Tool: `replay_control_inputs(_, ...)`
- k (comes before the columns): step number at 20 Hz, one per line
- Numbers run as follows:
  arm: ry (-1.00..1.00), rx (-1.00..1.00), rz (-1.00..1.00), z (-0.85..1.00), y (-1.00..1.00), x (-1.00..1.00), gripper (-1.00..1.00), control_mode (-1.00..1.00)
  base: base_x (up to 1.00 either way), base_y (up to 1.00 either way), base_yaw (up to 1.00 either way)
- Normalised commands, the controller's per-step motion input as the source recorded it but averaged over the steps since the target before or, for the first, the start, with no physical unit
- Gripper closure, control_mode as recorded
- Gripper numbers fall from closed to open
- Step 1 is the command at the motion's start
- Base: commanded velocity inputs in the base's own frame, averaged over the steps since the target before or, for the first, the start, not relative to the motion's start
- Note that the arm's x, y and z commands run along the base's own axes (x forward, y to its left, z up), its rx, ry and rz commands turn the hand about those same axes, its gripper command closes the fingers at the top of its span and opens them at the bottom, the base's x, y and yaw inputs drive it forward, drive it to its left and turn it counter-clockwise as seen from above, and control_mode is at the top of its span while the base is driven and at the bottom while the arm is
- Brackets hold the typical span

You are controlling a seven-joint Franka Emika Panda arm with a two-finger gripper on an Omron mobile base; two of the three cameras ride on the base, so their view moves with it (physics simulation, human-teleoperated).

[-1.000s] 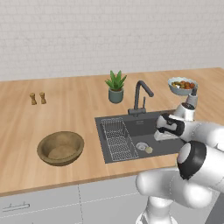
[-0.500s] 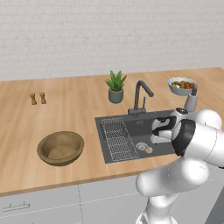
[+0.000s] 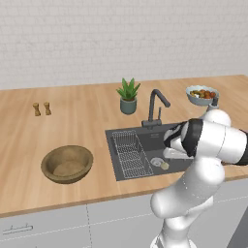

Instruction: Pick the garlic from the sink and place it in the bowl. Then pick the bowl and place it in the microwave. Then close the microwave door and press the start button.

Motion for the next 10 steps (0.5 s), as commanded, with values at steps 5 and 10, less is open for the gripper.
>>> replay_control_inputs(5,0.11,0.03,-0.08,-0.17,0.15,0.16,-1.0,-1.0,0.0,0.0,0.0)
replay_control_inputs(10,0.18,0.0,-0.06,-0.3,0.1,0.32,-1.0,-1.0,0.0,0.0,0.0)
